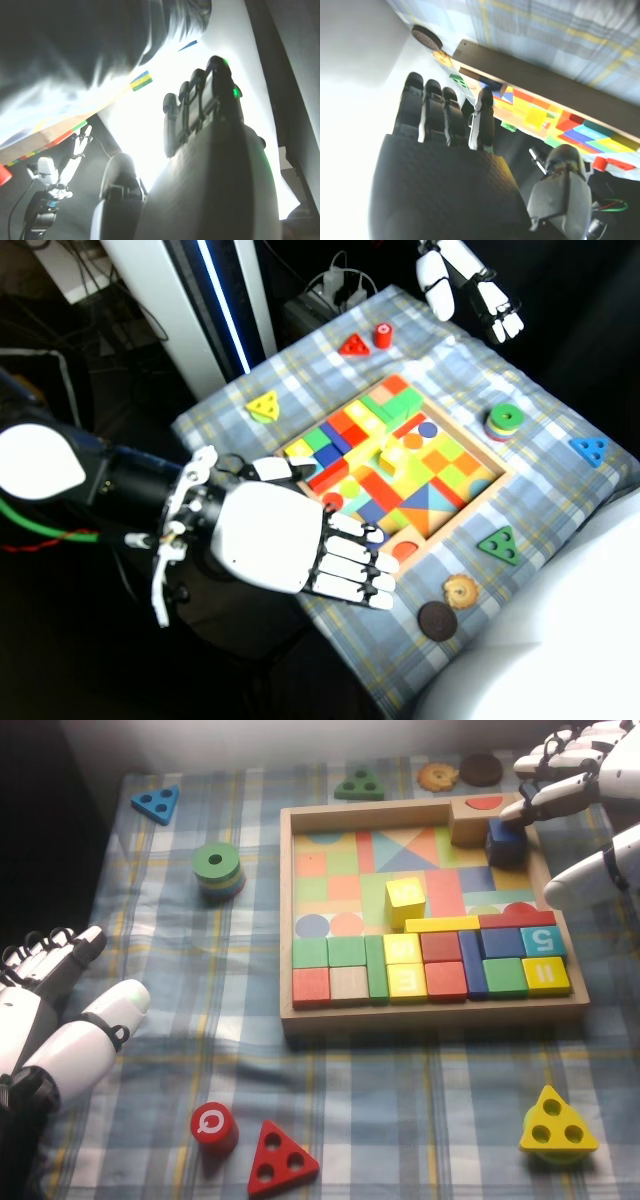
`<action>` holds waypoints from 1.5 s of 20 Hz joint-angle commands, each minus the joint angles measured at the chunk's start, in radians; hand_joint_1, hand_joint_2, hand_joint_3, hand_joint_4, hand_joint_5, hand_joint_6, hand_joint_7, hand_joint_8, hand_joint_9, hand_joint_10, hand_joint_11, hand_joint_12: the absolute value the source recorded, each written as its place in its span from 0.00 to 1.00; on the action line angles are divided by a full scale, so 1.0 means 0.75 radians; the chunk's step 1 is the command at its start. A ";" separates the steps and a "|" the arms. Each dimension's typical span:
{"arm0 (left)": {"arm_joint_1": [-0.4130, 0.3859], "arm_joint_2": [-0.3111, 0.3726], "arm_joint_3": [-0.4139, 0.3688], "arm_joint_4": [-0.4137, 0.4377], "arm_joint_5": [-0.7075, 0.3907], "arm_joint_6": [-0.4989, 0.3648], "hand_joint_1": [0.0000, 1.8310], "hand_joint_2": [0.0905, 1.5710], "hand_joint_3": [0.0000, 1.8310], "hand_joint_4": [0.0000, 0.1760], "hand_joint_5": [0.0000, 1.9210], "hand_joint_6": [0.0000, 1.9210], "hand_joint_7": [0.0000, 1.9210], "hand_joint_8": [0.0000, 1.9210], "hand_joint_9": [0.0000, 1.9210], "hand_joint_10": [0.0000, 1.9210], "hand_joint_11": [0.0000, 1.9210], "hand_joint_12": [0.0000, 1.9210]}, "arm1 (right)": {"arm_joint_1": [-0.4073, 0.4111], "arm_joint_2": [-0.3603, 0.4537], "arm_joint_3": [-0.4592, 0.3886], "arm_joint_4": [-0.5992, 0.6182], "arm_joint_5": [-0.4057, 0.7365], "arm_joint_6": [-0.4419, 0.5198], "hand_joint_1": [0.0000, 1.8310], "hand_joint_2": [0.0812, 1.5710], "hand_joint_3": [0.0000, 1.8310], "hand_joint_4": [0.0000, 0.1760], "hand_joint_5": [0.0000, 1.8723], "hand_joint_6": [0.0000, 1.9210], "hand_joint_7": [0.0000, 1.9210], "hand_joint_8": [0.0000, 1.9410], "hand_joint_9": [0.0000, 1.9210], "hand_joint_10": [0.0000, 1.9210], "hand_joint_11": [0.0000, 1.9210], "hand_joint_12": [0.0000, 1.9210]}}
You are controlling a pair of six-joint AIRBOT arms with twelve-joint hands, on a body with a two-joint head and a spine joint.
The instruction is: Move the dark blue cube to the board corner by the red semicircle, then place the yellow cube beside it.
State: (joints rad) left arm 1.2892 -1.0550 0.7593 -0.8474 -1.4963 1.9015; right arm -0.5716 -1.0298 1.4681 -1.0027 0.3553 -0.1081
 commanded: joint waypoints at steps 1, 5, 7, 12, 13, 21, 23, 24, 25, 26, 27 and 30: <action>-0.002 0.004 -0.001 0.056 -0.151 -0.010 0.00 0.83 0.01 0.00 0.14 0.00 0.08 0.00 0.04 0.00 0.00 0.00 | 0.029 0.020 -0.006 0.070 0.084 -0.011 0.00 0.51 0.00 0.74 0.17 0.00 0.00 0.00 0.00 0.00 0.00 0.00; 0.000 0.003 -0.002 0.055 -0.151 -0.010 0.00 0.82 0.00 0.00 0.14 0.00 0.08 0.00 0.05 0.01 0.00 0.00 | 0.082 0.093 -0.077 0.114 0.158 -0.011 0.00 0.58 0.03 0.31 0.19 0.01 0.00 0.00 0.00 0.00 0.00 0.00; 0.000 0.003 -0.002 0.055 -0.152 -0.010 0.00 0.81 0.00 0.07 0.13 0.00 0.08 0.00 0.05 0.00 0.00 0.00 | 0.097 0.126 -0.120 0.165 0.186 -0.061 0.00 0.55 0.01 0.34 0.18 0.00 0.00 0.00 0.00 0.00 0.00 0.00; 0.000 0.003 -0.001 0.055 -0.152 -0.010 0.00 0.82 0.00 0.00 0.13 0.00 0.08 0.00 0.05 0.01 0.00 0.00 | 0.083 0.165 -0.254 0.237 0.254 -0.185 0.00 0.53 0.01 0.20 0.20 0.01 0.00 0.00 0.00 0.00 0.00 0.00; 0.000 0.004 -0.001 0.055 -0.152 -0.010 0.00 0.82 0.00 0.00 0.14 0.00 0.08 0.00 0.05 0.01 0.00 0.00 | 0.076 0.158 -0.264 0.221 0.257 -0.185 0.00 0.51 0.00 0.18 0.19 0.01 0.00 0.00 0.00 0.00 0.00 0.00; -0.001 0.004 -0.001 0.056 -0.152 -0.010 0.00 0.82 0.00 0.00 0.13 0.00 0.07 0.00 0.03 0.00 0.00 0.00 | 0.031 0.004 -0.232 0.145 0.260 -0.185 0.00 0.52 0.00 0.46 0.20 0.00 0.00 0.00 0.00 0.00 0.00 0.00; -0.001 0.003 0.000 0.056 -0.152 -0.010 0.00 0.83 0.00 0.00 0.13 0.00 0.07 0.00 0.03 0.00 0.00 0.00 | 0.021 -0.032 -0.208 0.143 0.260 -0.185 0.00 0.51 0.00 0.46 0.20 0.00 0.00 0.00 0.00 0.00 0.00 0.00; -0.001 0.002 0.000 0.056 -0.152 -0.010 0.00 0.82 0.00 0.00 0.13 0.00 0.07 0.00 0.03 0.00 0.00 0.00 | 0.018 -0.043 -0.201 0.140 0.260 -0.184 0.00 0.51 0.00 0.49 0.21 0.01 0.00 0.00 0.00 0.00 0.00 0.00; -0.001 0.002 0.000 0.056 -0.152 -0.010 0.00 0.82 0.00 0.00 0.13 0.00 0.07 0.00 0.04 0.00 0.00 0.00 | 0.015 -0.055 -0.196 0.135 0.260 -0.184 0.00 0.51 0.00 0.55 0.21 0.00 0.00 0.00 0.00 0.00 0.00 0.00; -0.001 0.002 -0.001 0.055 -0.152 -0.010 0.00 0.81 0.00 0.00 0.14 0.00 0.07 0.00 0.04 0.00 0.00 0.00 | 0.014 -0.065 -0.191 0.133 0.260 -0.184 0.00 0.52 0.00 0.56 0.21 0.00 0.00 0.00 0.00 0.00 0.00 0.00; -0.001 0.002 -0.001 0.055 -0.152 -0.010 0.00 0.81 0.00 0.00 0.14 0.00 0.07 0.00 0.04 0.00 0.00 0.00 | 0.013 -0.072 -0.188 0.132 0.260 -0.184 0.00 0.51 0.00 0.73 0.20 0.00 0.00 0.00 0.00 0.00 0.00 0.00; -0.001 0.001 0.001 0.055 -0.149 -0.010 0.00 0.81 0.00 0.00 0.14 0.00 0.08 0.00 0.04 0.00 0.00 0.00 | -0.007 -0.100 -0.157 0.092 0.260 -0.144 0.00 0.51 0.00 0.64 0.20 0.00 0.00 0.00 0.00 0.00 0.00 0.00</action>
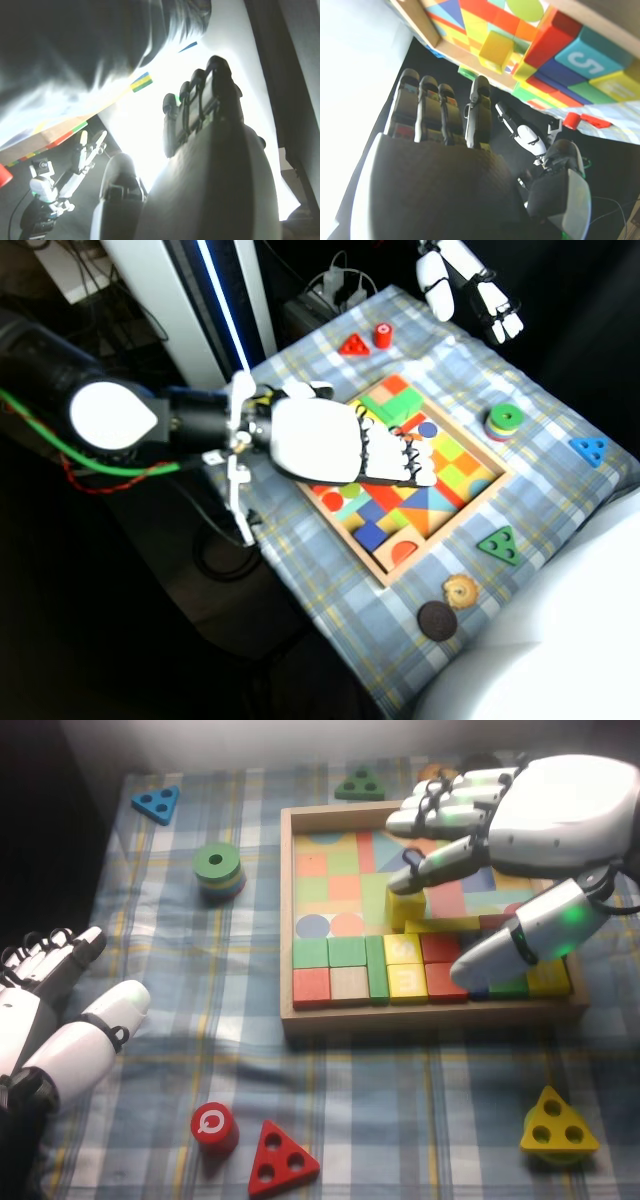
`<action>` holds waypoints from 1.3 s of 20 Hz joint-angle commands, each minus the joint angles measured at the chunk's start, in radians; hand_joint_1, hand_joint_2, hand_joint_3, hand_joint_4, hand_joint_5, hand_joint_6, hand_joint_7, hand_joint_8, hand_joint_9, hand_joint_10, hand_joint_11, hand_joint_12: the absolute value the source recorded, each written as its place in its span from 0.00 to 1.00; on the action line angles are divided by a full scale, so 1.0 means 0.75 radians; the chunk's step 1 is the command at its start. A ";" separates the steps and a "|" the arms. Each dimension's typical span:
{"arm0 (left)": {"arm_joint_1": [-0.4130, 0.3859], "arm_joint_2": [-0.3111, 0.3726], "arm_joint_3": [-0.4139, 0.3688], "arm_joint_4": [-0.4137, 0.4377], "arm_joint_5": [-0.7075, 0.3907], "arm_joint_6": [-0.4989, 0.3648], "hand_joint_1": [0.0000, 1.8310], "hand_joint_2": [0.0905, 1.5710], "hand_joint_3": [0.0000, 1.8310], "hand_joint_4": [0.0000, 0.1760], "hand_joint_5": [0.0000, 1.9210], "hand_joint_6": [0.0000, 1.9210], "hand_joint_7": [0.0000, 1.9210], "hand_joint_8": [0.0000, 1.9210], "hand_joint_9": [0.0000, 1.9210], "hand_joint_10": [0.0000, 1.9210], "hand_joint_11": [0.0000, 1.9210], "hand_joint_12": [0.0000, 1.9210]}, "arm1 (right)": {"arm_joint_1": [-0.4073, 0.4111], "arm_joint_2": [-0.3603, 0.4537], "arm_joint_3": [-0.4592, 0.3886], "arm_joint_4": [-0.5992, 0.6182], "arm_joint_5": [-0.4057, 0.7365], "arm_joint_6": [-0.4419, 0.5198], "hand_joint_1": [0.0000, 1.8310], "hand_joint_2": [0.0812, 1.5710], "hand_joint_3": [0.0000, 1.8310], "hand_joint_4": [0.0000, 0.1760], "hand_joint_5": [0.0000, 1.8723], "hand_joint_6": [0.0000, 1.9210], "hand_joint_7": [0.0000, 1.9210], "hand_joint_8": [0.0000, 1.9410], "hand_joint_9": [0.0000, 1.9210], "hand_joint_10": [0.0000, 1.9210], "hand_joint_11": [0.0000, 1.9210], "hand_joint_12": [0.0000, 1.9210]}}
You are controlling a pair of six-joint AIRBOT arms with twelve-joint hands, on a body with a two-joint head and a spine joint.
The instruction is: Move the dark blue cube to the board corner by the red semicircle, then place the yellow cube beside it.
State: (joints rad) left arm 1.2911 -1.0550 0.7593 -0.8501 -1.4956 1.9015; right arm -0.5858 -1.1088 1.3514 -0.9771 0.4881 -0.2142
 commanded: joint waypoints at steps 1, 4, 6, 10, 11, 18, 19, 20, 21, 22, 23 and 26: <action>-0.004 0.002 0.003 0.059 -0.145 -0.010 0.00 0.81 0.00 0.00 0.14 0.01 0.08 0.00 0.04 0.00 0.00 0.00 | -0.002 -0.009 0.022 0.032 0.083 0.054 0.00 0.50 0.00 0.59 0.20 0.00 0.00 0.00 0.00 0.00 0.00 0.00; -0.004 0.002 0.006 0.059 -0.140 -0.010 0.00 0.82 0.00 0.00 0.15 0.01 0.08 0.01 0.05 0.01 0.00 0.00 | -0.035 -0.031 0.061 0.013 0.083 0.101 0.00 0.51 0.00 0.68 0.19 0.00 0.00 0.00 0.00 0.00 0.00 0.00; -0.004 0.002 0.005 0.059 -0.139 -0.010 0.00 0.82 0.00 0.00 0.14 0.00 0.08 0.00 0.05 0.01 0.00 0.00 | -0.040 -0.031 0.073 -0.002 0.078 0.105 0.00 0.52 0.00 0.60 0.18 0.00 0.00 0.00 0.00 0.00 0.00 0.00; -0.004 0.002 0.005 0.059 -0.137 -0.010 0.00 0.81 0.00 0.00 0.14 0.00 0.08 0.00 0.04 0.00 0.00 0.00 | -0.040 -0.022 0.098 -0.009 0.036 0.105 0.00 0.51 0.00 0.56 0.19 0.00 0.00 0.00 0.00 0.00 0.00 0.00; -0.004 0.002 0.005 0.059 -0.137 -0.010 0.00 0.81 0.00 0.00 0.13 0.00 0.08 0.00 0.04 0.00 0.00 0.00 | -0.040 -0.022 0.103 -0.009 0.024 0.102 0.00 0.50 0.00 0.60 0.20 0.01 0.00 0.00 0.00 0.00 0.00 0.00; -0.004 0.001 0.004 0.059 -0.135 -0.010 0.00 0.81 0.00 0.04 0.12 0.00 0.07 0.00 0.02 0.00 0.00 0.00 | -0.028 0.010 0.116 -0.009 -0.057 0.042 0.00 0.47 0.00 1.00 0.15 0.01 0.00 0.00 0.00 0.00 0.00 0.00; -0.004 0.001 0.004 0.059 -0.136 -0.010 0.00 0.81 0.00 0.02 0.12 0.00 0.07 0.00 0.03 0.00 0.00 0.00 | -0.020 0.017 0.120 -0.009 -0.068 0.032 0.00 0.48 0.00 1.00 0.15 0.01 0.00 0.00 0.00 0.00 0.00 0.00; -0.004 0.001 0.004 0.059 -0.136 -0.010 0.00 0.81 0.00 0.01 0.13 0.00 0.07 0.00 0.03 0.00 0.00 0.00 | -0.015 0.020 0.124 -0.008 -0.076 0.029 0.00 0.48 0.00 1.00 0.15 0.01 0.00 0.00 0.00 0.00 0.00 0.00; -0.004 0.001 0.004 0.059 -0.136 -0.010 0.00 0.81 0.00 0.03 0.13 0.00 0.07 0.00 0.03 0.00 0.00 0.00 | -0.009 0.023 0.131 -0.008 -0.082 0.029 0.00 0.48 0.00 1.00 0.15 0.00 0.00 0.00 0.00 0.00 0.00 0.00; -0.004 0.001 0.004 0.059 -0.136 -0.010 0.00 0.80 0.00 0.05 0.13 0.00 0.07 0.00 0.03 0.00 0.00 0.00 | -0.005 0.023 0.138 -0.008 -0.088 0.029 0.00 0.48 0.00 0.97 0.15 0.00 0.00 0.00 0.00 0.00 0.00 0.00; -0.004 0.001 0.004 0.059 -0.136 -0.010 0.00 0.80 0.00 0.02 0.13 0.00 0.07 0.00 0.03 0.00 0.00 0.00 | -0.001 0.023 0.147 -0.007 -0.095 0.029 0.00 0.49 0.00 0.89 0.15 0.01 0.00 0.00 0.00 0.00 0.00 0.00; -0.004 0.001 0.003 0.059 -0.136 -0.010 0.00 0.81 0.00 0.01 0.13 0.00 0.07 0.00 0.03 0.00 0.00 0.00 | 0.001 0.020 0.175 0.004 -0.102 0.029 0.00 0.49 0.00 0.75 0.16 0.01 0.00 0.00 0.00 0.00 0.00 0.00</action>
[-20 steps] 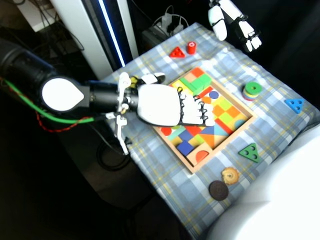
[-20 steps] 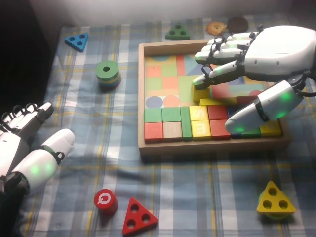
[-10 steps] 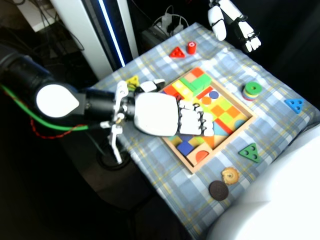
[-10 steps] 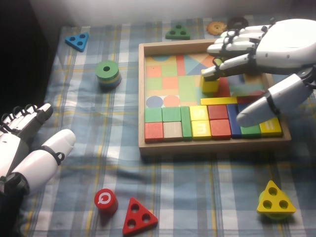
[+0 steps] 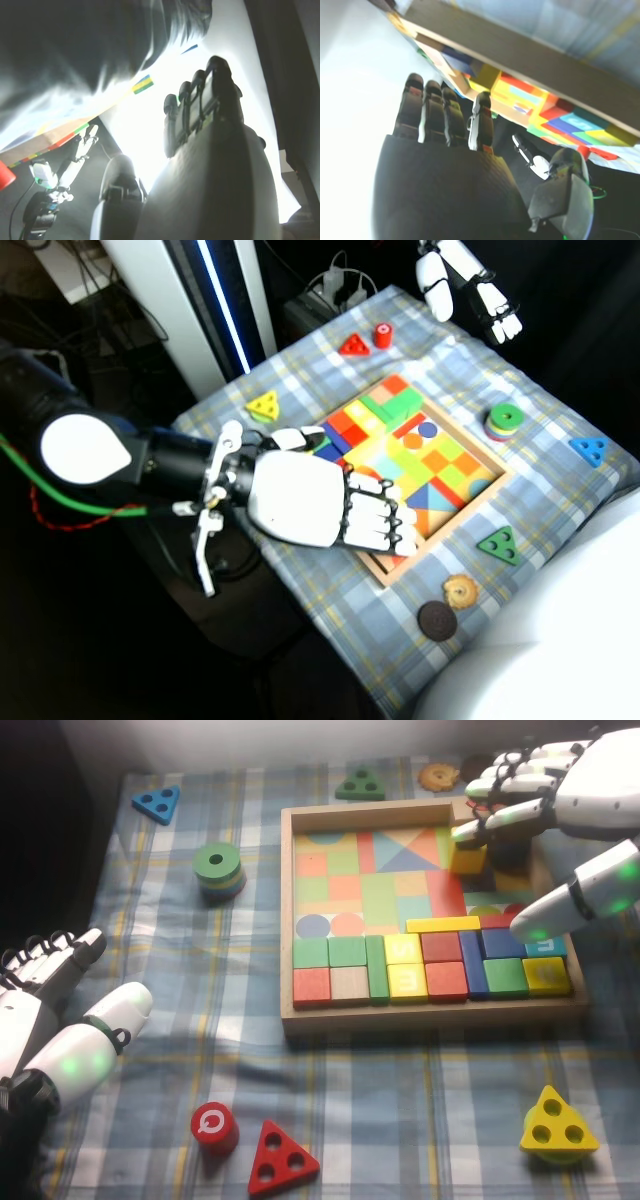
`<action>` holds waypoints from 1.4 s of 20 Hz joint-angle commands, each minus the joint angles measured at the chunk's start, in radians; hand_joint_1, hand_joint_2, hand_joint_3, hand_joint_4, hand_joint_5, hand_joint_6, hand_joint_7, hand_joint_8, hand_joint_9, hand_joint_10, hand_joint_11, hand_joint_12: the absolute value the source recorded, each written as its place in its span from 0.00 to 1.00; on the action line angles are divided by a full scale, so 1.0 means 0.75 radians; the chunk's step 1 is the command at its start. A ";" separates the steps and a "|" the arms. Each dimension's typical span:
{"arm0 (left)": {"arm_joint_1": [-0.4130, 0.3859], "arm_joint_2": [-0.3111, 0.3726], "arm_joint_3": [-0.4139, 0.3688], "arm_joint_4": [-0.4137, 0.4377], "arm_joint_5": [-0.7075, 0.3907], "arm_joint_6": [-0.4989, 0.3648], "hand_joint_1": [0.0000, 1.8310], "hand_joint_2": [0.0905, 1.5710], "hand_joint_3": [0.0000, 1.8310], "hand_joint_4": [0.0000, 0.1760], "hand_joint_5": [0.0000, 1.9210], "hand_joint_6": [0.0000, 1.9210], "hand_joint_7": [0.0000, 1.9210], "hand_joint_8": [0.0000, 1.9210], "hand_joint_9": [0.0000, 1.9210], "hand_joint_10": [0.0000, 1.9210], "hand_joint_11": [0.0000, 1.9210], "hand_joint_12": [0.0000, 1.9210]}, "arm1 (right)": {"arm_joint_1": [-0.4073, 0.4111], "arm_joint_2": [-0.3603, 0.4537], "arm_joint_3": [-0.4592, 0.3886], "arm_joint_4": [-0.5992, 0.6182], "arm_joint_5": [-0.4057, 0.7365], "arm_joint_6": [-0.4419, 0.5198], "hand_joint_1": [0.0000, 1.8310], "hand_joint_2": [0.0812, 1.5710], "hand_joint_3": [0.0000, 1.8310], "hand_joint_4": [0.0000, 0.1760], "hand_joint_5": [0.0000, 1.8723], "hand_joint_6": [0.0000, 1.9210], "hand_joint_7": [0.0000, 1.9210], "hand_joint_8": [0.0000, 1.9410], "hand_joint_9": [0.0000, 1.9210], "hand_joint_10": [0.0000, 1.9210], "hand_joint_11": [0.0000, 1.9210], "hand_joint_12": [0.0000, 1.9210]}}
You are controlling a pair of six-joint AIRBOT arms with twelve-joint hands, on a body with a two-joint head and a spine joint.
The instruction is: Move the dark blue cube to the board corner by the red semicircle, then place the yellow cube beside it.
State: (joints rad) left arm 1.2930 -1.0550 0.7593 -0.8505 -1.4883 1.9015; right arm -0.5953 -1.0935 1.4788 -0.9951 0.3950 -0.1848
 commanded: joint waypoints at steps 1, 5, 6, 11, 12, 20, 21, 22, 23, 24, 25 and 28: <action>-0.007 0.001 0.003 0.059 -0.145 -0.010 0.00 0.81 0.00 0.00 0.13 0.00 0.07 0.00 0.03 0.00 0.00 0.00 | 0.013 -0.001 0.015 0.031 0.019 -0.010 0.00 0.50 0.00 0.71 0.17 0.01 0.00 0.00 0.00 0.00 0.00 0.00; -0.007 0.001 0.004 0.059 -0.143 -0.010 0.00 0.81 0.00 0.00 0.13 0.00 0.07 0.00 0.04 0.01 0.00 0.00 | 0.017 -0.001 0.031 0.036 0.008 -0.010 0.00 0.51 0.00 0.59 0.17 0.01 0.00 0.00 0.00 0.00 0.00 0.00; -0.007 0.001 0.004 0.058 -0.142 -0.010 0.00 0.81 0.00 0.00 0.13 0.00 0.07 0.00 0.03 0.00 0.00 0.00 | 0.023 0.001 0.032 0.046 0.008 -0.010 0.00 0.51 0.00 0.68 0.17 0.00 0.00 0.00 0.00 0.00 0.00 0.00; -0.006 0.000 0.004 0.054 -0.140 -0.010 0.00 0.82 0.00 0.00 0.13 0.00 0.08 0.00 0.04 0.01 0.00 0.00 | 0.083 0.036 -0.018 0.063 0.047 -0.010 0.00 0.50 0.00 0.74 0.16 0.00 0.00 0.00 0.00 0.00 0.00 0.00; -0.006 0.000 0.004 0.054 -0.140 -0.010 0.00 0.82 0.00 0.00 0.13 0.00 0.08 0.00 0.04 0.01 0.00 0.00 | 0.090 0.049 -0.034 0.069 0.057 -0.010 0.00 0.50 0.00 0.71 0.16 0.00 0.00 0.00 0.00 0.00 0.00 0.00; -0.006 0.000 0.005 0.054 -0.140 -0.010 0.00 0.80 0.00 0.10 0.14 0.00 0.08 0.00 0.05 0.01 0.00 0.00 | 0.098 0.201 -0.184 0.285 0.206 -0.089 0.00 0.57 0.02 0.41 0.17 0.00 0.00 0.00 0.00 0.00 0.00 0.00; -0.006 0.001 0.005 0.054 -0.143 -0.010 0.00 0.80 0.00 0.06 0.14 0.00 0.08 0.00 0.05 0.01 0.00 0.00 | 0.086 0.222 -0.204 0.358 0.238 -0.118 0.00 0.58 0.03 0.15 0.16 0.00 0.00 0.00 0.00 0.00 0.00 0.00; -0.005 0.002 0.003 0.054 -0.149 -0.010 0.00 0.81 0.00 0.04 0.14 0.00 0.08 0.00 0.05 0.01 0.00 0.00 | 0.045 0.253 -0.249 0.510 0.279 -0.249 0.00 0.60 0.03 0.00 0.13 0.00 0.00 0.00 0.00 0.00 0.00 0.00; -0.004 0.004 0.001 0.054 -0.155 -0.010 0.00 0.82 0.00 0.00 0.14 0.00 0.08 0.00 0.04 0.01 0.00 0.00 | -0.004 0.278 -0.290 0.634 0.313 -0.368 0.00 0.62 0.04 0.01 0.10 0.00 0.00 0.00 0.00 0.00 0.00 0.00; -0.003 0.008 -0.005 0.057 -0.163 -0.010 0.00 0.82 0.00 0.02 0.14 0.00 0.08 0.00 0.04 0.00 0.00 0.00 | -0.107 0.317 -0.366 0.873 0.398 -0.611 0.00 0.62 0.04 0.03 0.10 0.00 0.02 0.01 0.00 0.00 0.00 0.00; -0.001 0.010 -0.011 0.066 -0.170 -0.010 0.00 0.82 0.00 0.05 0.14 0.00 0.08 0.00 0.04 0.01 0.00 0.00 | -0.171 0.338 -0.405 0.995 0.460 -0.729 0.00 0.63 0.04 0.00 0.10 0.00 0.03 0.01 0.00 0.00 0.00 0.00; 0.001 0.014 -0.018 0.090 -0.185 -0.010 0.00 0.81 0.00 0.00 0.15 0.01 0.08 0.00 0.04 0.00 0.00 0.00 | -0.408 0.394 -0.550 1.383 0.730 -1.040 0.00 0.64 0.04 0.00 0.08 0.00 0.01 0.00 0.00 0.00 0.00 0.00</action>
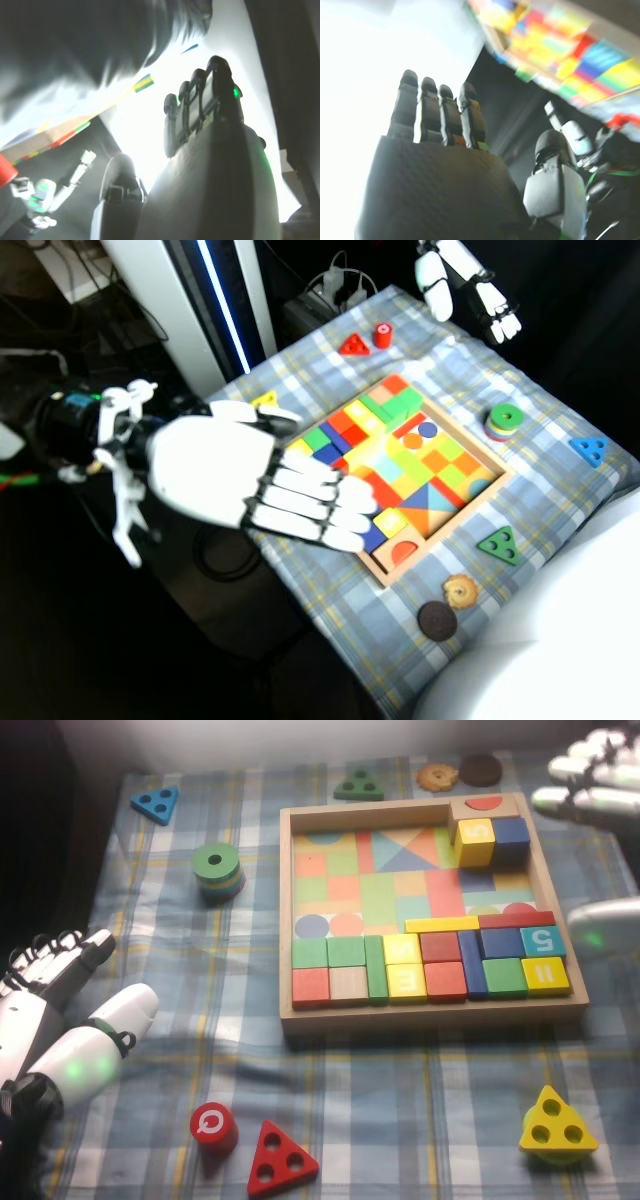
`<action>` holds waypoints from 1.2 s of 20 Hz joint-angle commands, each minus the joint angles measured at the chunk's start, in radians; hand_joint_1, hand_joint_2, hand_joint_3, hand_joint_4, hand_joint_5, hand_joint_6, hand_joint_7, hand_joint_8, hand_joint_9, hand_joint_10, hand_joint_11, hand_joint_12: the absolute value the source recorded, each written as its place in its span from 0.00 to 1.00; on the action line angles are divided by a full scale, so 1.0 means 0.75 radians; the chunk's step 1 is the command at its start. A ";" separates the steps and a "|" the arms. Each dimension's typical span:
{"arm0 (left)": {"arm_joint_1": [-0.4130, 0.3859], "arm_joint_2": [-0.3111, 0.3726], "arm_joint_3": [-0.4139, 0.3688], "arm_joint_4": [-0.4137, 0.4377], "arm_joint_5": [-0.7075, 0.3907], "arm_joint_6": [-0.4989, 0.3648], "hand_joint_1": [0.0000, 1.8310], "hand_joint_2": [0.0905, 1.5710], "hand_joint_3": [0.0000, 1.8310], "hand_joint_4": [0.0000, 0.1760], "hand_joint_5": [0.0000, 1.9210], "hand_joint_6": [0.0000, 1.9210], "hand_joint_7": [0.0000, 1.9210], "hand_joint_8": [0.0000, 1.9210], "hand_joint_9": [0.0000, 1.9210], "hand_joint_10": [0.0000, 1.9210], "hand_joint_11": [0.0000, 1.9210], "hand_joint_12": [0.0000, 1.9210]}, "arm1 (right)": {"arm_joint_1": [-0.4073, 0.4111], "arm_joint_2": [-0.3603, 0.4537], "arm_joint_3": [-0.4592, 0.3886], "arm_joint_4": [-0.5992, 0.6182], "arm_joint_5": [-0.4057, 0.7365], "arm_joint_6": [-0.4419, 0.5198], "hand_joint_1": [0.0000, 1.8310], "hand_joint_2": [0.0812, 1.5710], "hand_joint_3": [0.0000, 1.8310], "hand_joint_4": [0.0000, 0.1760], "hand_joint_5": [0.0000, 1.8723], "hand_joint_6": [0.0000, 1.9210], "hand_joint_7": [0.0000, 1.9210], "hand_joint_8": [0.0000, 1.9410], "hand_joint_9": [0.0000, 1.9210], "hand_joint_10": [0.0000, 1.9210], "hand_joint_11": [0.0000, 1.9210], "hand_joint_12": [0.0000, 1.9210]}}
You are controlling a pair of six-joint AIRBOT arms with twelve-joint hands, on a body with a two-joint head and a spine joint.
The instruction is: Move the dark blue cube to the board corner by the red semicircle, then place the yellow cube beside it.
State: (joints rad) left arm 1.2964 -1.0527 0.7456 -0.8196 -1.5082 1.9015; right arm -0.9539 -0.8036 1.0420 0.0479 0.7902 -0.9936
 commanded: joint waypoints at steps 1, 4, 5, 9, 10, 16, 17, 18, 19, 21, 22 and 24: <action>-0.006 0.014 0.000 0.052 -0.158 -0.010 0.00 0.82 0.00 0.00 0.15 0.01 0.09 0.00 0.05 0.01 0.00 0.00 | -0.045 0.016 -0.020 0.141 0.341 -0.064 0.00 0.66 0.05 0.00 0.08 0.00 0.01 0.00 0.00 0.00 0.00 0.00; -0.012 0.019 0.001 0.057 -0.155 -0.009 0.00 0.82 0.00 0.00 0.16 0.01 0.09 0.01 0.05 0.01 0.00 0.00 | -0.351 0.016 -0.102 0.459 0.714 -0.120 0.00 0.66 0.01 0.00 0.10 0.00 0.02 0.01 0.00 0.00 0.00 0.00; -0.014 0.019 0.001 0.059 -0.153 -0.009 0.00 0.82 0.00 0.00 0.16 0.01 0.09 0.01 0.05 0.01 0.00 0.00 | -0.418 0.011 -0.119 0.531 0.805 -0.118 0.00 0.66 0.01 0.00 0.10 0.00 0.02 0.01 0.00 0.00 0.00 0.00; -0.031 0.017 0.008 0.061 -0.128 -0.009 0.00 0.83 0.01 0.00 0.15 0.00 0.08 0.00 0.04 0.00 0.00 0.00 | -0.594 -0.041 -0.207 0.711 1.075 -0.110 0.00 0.65 0.01 0.00 0.09 0.00 0.03 0.00 0.00 0.00 0.00 0.00; -0.029 0.017 0.005 0.061 -0.135 -0.009 0.00 0.83 0.01 0.00 0.15 0.00 0.08 0.00 0.04 0.00 0.00 0.00 | -0.601 -0.063 -0.217 0.733 1.102 -0.110 0.00 0.66 0.01 0.00 0.10 0.00 0.03 0.00 0.00 0.00 0.00 0.00; -0.036 0.013 0.021 0.092 -0.148 -0.010 0.00 0.83 0.01 0.00 0.14 0.00 0.08 0.00 0.04 0.00 0.00 0.00 | -0.632 -0.218 -0.230 0.847 1.264 -0.078 0.00 0.73 0.01 0.00 0.11 0.00 0.06 0.00 0.00 0.00 0.00 0.00; -0.035 0.011 0.022 0.107 -0.159 -0.010 0.00 0.83 0.01 0.00 0.14 0.00 0.08 0.00 0.04 0.00 0.00 0.00 | -0.638 -0.237 -0.229 0.858 1.292 -0.072 0.00 0.76 0.01 0.00 0.11 0.00 0.07 0.00 0.01 0.00 0.00 0.00; -0.035 0.007 0.026 0.122 -0.166 -0.010 0.00 0.81 0.00 0.02 0.14 0.00 0.07 0.00 0.02 0.00 0.00 0.00 | -0.641 -0.265 -0.229 0.897 1.296 -0.060 0.00 0.81 0.01 0.00 0.12 0.00 0.08 0.01 0.03 0.01 0.00 0.00; -0.035 0.004 0.030 0.125 -0.166 -0.010 0.00 0.81 0.00 0.02 0.14 0.00 0.07 0.00 0.02 0.00 0.00 0.00 | -0.641 -0.275 -0.227 0.900 1.296 -0.047 0.00 0.81 0.01 0.00 0.12 0.00 0.08 0.01 0.03 0.01 0.00 0.00; -0.034 0.001 0.033 0.126 -0.173 -0.010 0.00 0.80 0.00 0.06 0.13 0.00 0.07 0.00 0.02 0.00 0.00 0.00 | -0.640 -0.297 -0.213 0.907 1.296 -0.009 0.00 0.83 0.01 0.00 0.12 0.00 0.08 0.00 0.03 0.01 0.00 0.00; -0.035 -0.008 0.035 0.125 -0.185 -0.010 0.00 0.78 0.00 0.13 0.13 0.00 0.07 0.00 0.01 0.00 0.00 0.00 | -0.640 -0.302 -0.208 0.907 1.296 0.032 0.00 0.82 0.01 0.00 0.10 0.00 0.07 0.00 0.02 0.00 0.00 0.00; -0.036 -0.024 0.041 0.123 -0.205 -0.010 0.00 0.79 0.00 0.18 0.13 0.00 0.07 0.00 0.01 0.00 0.00 0.00 | -0.632 -0.305 -0.200 0.907 1.297 0.048 0.00 0.82 0.00 0.00 0.10 0.00 0.07 0.00 0.02 0.00 0.01 0.00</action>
